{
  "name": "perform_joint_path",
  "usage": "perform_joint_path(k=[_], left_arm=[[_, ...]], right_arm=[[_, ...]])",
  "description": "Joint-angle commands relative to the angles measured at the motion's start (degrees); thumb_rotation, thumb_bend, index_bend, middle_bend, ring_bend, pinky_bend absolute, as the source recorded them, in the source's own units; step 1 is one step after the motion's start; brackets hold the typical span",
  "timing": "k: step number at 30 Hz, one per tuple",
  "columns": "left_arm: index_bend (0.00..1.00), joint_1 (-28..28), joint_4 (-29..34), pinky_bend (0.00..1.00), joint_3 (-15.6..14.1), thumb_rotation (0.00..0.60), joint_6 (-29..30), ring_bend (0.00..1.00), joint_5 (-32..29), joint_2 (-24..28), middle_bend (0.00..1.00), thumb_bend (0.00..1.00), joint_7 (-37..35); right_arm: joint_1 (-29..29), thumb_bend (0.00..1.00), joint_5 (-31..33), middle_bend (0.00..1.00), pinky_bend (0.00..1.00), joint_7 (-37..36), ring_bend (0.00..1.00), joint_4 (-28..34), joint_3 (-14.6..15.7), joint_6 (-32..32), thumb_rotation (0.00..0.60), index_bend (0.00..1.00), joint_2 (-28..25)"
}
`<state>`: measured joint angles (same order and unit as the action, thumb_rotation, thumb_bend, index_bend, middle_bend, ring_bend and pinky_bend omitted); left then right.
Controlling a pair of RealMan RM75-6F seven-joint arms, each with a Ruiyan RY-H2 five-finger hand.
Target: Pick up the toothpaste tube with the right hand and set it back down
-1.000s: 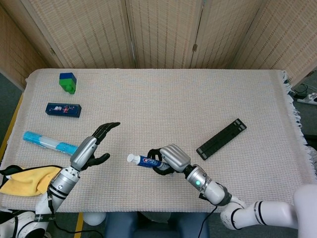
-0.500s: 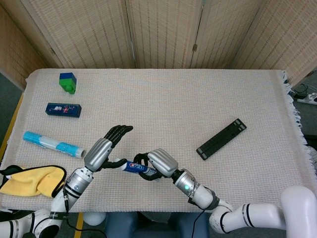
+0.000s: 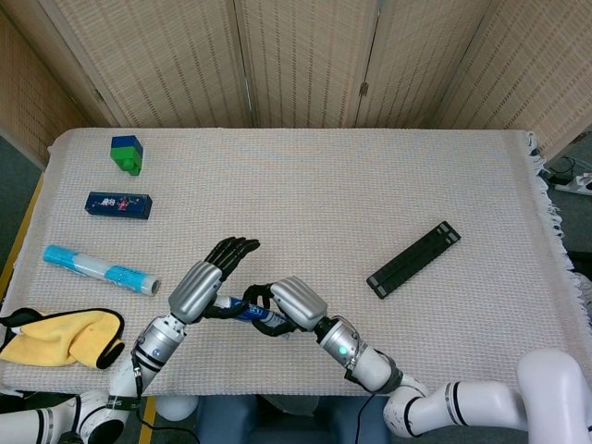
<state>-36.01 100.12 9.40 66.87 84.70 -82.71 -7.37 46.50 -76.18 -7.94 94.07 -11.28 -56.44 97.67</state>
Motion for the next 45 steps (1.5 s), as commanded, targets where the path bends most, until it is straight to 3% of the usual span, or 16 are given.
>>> perform_joint_path(k=[1, 13, 20, 27, 31, 34, 37, 40, 41, 43, 45], left_arm=[[0.06, -0.02, -0.32, 0.00, -0.10, 0.000, 0.34, 0.05, -0.02, -0.75, 0.10, 0.13, 0.75], [0.05, -0.09, -1.11, 0.00, -0.24, 0.000, 0.65, 0.05, -0.65, -2.57, 0.10, 0.13, 3.37], [0.04, 0.51, -0.92, 0.00, 0.07, 0.000, 1.33, 0.05, -1.22, -1.20, 0.10, 0.14, 3.93], [0.04, 1.79, -0.71, 0.00, 0.06, 0.000, 2.42, 0.05, -1.22, 2.16, 0.10, 0.14, 3.05], [0.04, 2.52, -0.55, 0.00, -0.16, 0.000, 3.00, 0.05, -1.18, 3.49, 0.10, 0.14, 2.88], [0.04, 2.84, -0.73, 0.00, -0.53, 0.000, 2.83, 0.05, -1.32, 4.26, 0.10, 0.14, 3.50], [0.04, 2.96, -0.82, 0.00, -0.79, 0.000, 2.19, 0.05, -1.90, 4.99, 0.10, 0.14, 4.26], [0.04, 3.24, -0.95, 0.00, -0.87, 0.000, 2.11, 0.05, -2.49, 5.37, 0.10, 0.14, 4.95], [0.04, 3.34, -1.09, 0.00, -0.89, 0.000, 2.12, 0.06, -2.69, 5.41, 0.10, 0.14, 5.22], [0.04, 3.58, -1.43, 0.00, -0.84, 0.000, 2.08, 0.06, -3.41, 5.56, 0.10, 0.14, 5.63], [0.04, 3.89, -1.77, 0.00, -0.73, 0.000, 2.05, 0.06, -4.22, 5.77, 0.10, 0.14, 5.56]], right_arm=[[-0.34, 0.82, 0.42, 0.68, 0.67, 0.18, 0.72, -0.11, -0.47, -0.79, 0.600, 0.77, 1.13], [-0.93, 0.84, 0.71, 0.69, 0.68, -0.16, 0.73, -0.65, -1.41, -1.67, 0.600, 0.78, 3.57], [-0.91, 0.84, 1.82, 0.69, 0.68, 3.41, 0.72, 0.10, -0.68, 0.50, 0.600, 0.78, 0.49], [1.78, 0.84, 10.52, 0.68, 0.67, 18.90, 0.71, 3.16, 0.35, 7.31, 0.600, 0.77, -9.08], [3.99, 0.84, 16.82, 0.66, 0.62, 29.24, 0.68, 3.67, 1.56, 8.24, 0.600, 0.73, -11.57], [5.56, 0.84, 22.20, 0.62, 0.58, 34.42, 0.64, 4.13, 2.44, 8.65, 0.600, 0.68, -12.12], [7.18, 0.84, 26.46, 0.57, 0.49, 38.22, 0.56, 3.78, 3.50, 8.93, 0.600, 0.55, -11.84], [8.70, 0.84, 30.12, 0.47, 0.40, 41.48, 0.48, 3.47, 4.69, 8.92, 0.600, 0.30, -11.34], [9.08, 0.83, 31.16, 0.39, 0.35, 41.98, 0.44, 3.63, 4.86, 9.00, 0.600, 0.17, -11.26], [9.35, 0.81, 32.32, 0.19, 0.24, 41.79, 0.31, 4.06, 4.94, 8.81, 0.600, 0.02, -11.03], [8.85, 0.75, 31.19, 0.02, 0.12, 40.34, 0.14, 4.39, 4.91, 8.28, 0.600, 0.00, -10.93]])
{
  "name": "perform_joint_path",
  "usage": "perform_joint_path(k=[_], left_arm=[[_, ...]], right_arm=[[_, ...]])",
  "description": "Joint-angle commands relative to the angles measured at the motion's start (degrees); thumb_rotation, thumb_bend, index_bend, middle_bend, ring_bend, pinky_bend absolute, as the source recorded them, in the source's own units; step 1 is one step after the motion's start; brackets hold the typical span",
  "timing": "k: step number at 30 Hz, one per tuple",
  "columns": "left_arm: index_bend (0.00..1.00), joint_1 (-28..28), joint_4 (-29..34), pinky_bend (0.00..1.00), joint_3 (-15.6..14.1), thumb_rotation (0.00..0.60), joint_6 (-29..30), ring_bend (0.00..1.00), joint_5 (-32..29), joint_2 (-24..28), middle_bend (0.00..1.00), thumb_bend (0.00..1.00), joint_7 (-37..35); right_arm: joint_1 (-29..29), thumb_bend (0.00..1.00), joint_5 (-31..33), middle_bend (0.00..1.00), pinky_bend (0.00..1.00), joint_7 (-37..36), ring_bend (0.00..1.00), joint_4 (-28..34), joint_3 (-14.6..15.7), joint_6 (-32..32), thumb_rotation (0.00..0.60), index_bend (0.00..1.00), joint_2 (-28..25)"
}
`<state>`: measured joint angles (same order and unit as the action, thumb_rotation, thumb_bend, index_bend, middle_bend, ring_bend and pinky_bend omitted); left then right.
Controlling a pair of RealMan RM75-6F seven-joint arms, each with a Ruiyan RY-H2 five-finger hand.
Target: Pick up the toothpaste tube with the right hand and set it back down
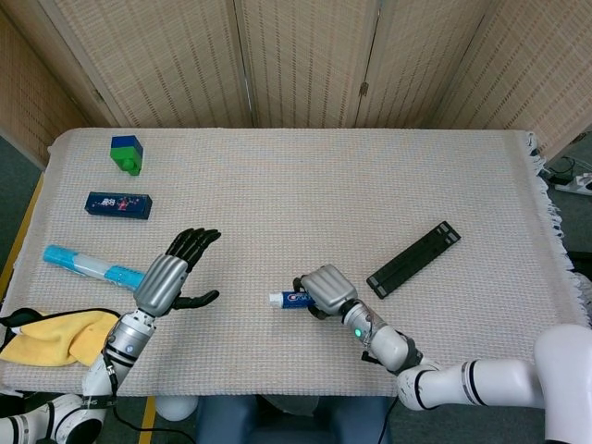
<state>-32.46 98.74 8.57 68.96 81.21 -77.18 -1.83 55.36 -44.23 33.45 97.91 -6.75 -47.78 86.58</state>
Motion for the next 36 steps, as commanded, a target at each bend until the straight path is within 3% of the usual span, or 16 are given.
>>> perform_joint_path(k=[1, 5, 10, 12, 13, 15, 17, 22, 26, 36], left_arm=[[0.04, 0.49, -0.60, 0.00, 0.10, 0.000, -0.06, 0.06, -1.06, 0.34, 0.10, 0.14, -0.03], [0.04, 1.31, -1.73, 0.00, 0.12, 0.000, 0.11, 0.06, -2.44, 1.08, 0.10, 0.14, 0.27], [0.03, 3.18, -3.33, 0.00, 0.51, 0.006, 1.85, 0.08, -4.41, 3.00, 0.10, 0.14, 1.33], [0.05, 3.92, -3.83, 0.00, 0.76, 0.094, 2.49, 0.10, -5.72, 3.77, 0.10, 0.14, 2.62], [0.06, 4.35, -3.59, 0.00, 0.91, 0.169, 2.47, 0.10, -6.86, 4.51, 0.10, 0.14, 3.28], [0.10, 5.06, -2.48, 0.00, 1.35, 0.494, 2.39, 0.11, -8.76, 6.14, 0.11, 0.18, 3.74], [0.11, 5.63, -2.23, 0.00, 1.46, 0.600, 2.94, 0.13, -9.40, 7.37, 0.12, 0.24, 5.06], [0.22, 8.15, -2.46, 0.00, 1.37, 0.600, 6.56, 0.18, -9.30, 9.11, 0.20, 0.33, 6.36], [0.23, 10.88, -2.60, 0.00, 0.60, 0.600, 10.28, 0.19, -8.37, 9.96, 0.21, 0.33, 7.13], [0.22, 18.55, 1.34, 0.00, -4.05, 0.600, 18.26, 0.19, -4.35, 12.07, 0.22, 0.33, 11.17]], right_arm=[[-0.43, 0.74, -1.69, 0.00, 0.09, -1.99, 0.11, 0.66, 0.37, -0.65, 0.600, 0.00, 0.14], [-2.82, 0.70, -6.60, 0.00, 0.03, -6.38, 0.02, 1.73, -0.15, -3.19, 0.600, 0.00, -1.13], [-8.17, 0.70, -14.84, 0.01, 0.06, -12.20, 0.09, 4.38, -0.05, -10.00, 0.600, 0.00, -6.36], [-10.51, 0.70, -17.74, 0.07, 0.12, -13.46, 0.15, 5.26, 0.46, -13.35, 0.600, 0.01, -8.55], [-12.03, 0.70, -19.27, 0.10, 0.14, -14.11, 0.17, 6.03, 0.89, -15.35, 0.600, 0.02, -10.09], [-14.63, 0.70, -22.09, 0.18, 0.18, -15.00, 0.23, 7.40, 1.71, -18.79, 0.600, 0.10, -12.75], [-16.84, 0.70, -24.62, 0.22, 0.21, -15.22, 0.27, 8.54, 2.80, -21.45, 0.600, 0.16, -15.42], [-23.68, 0.70, -31.51, 0.25, 0.22, -16.53, 0.29, 10.03, 5.80, -29.62, 0.600, 0.19, -22.28], [-28.75, 0.70, -35.53, 0.24, 0.22, -19.02, 0.29, 9.29, 8.01, -34.55, 0.600, 0.19, -26.09], [-41.39, 0.70, -39.52, 0.23, 0.22, -26.99, 0.29, 4.57, 12.67, -43.46, 0.600, 0.19, -28.34]])
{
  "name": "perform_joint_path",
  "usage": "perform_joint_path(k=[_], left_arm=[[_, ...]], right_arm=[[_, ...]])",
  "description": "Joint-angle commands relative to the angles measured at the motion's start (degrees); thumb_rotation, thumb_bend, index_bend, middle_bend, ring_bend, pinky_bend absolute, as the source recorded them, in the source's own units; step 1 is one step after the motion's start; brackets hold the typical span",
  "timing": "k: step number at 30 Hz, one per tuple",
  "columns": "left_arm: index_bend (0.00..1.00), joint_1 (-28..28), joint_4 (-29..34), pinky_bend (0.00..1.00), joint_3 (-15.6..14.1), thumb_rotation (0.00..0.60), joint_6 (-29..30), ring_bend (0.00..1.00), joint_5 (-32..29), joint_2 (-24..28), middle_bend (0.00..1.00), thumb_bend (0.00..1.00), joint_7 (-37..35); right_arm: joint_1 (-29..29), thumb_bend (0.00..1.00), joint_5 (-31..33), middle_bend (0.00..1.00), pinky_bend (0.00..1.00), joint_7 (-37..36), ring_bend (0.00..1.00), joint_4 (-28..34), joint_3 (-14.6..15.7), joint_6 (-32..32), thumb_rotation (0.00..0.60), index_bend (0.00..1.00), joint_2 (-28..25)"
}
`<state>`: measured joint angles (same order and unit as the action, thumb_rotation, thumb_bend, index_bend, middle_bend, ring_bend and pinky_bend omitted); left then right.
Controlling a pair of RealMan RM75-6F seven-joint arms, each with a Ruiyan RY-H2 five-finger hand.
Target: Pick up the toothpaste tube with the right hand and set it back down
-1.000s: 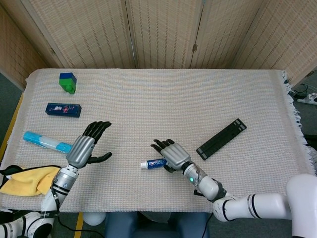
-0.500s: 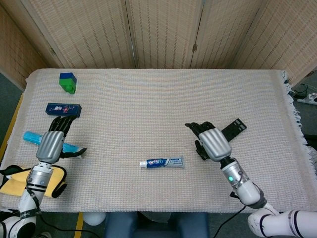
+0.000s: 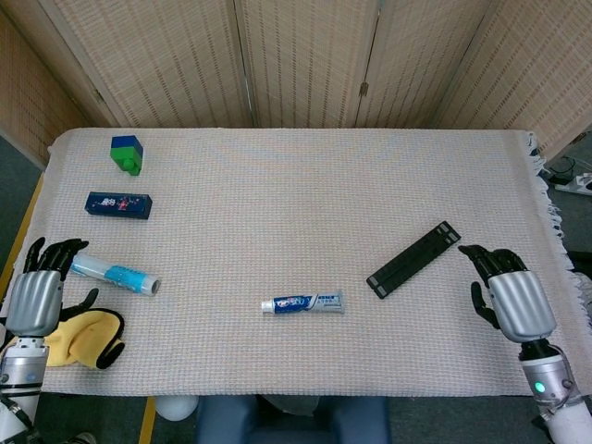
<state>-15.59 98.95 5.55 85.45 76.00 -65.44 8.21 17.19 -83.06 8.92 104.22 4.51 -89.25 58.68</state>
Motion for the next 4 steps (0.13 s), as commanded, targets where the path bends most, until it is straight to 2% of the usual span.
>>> perform_joint_path(k=[1, 4], left_arm=[[0.22, 2.25, 1.35, 0.00, -1.23, 0.600, 2.54, 0.19, 1.23, 0.19, 0.22, 0.33, 1.42], [0.22, 3.66, 1.84, 0.00, -2.09, 0.600, 4.36, 0.19, 2.96, -0.40, 0.22, 0.33, 2.67]], right_arm=[[-4.13, 0.70, -0.62, 0.23, 0.22, -2.86, 0.28, -2.28, 1.47, -2.58, 0.600, 0.19, -0.20], [-6.69, 0.70, -0.93, 0.23, 0.22, -5.30, 0.28, -3.43, 1.65, -4.04, 0.600, 0.19, 0.34]])
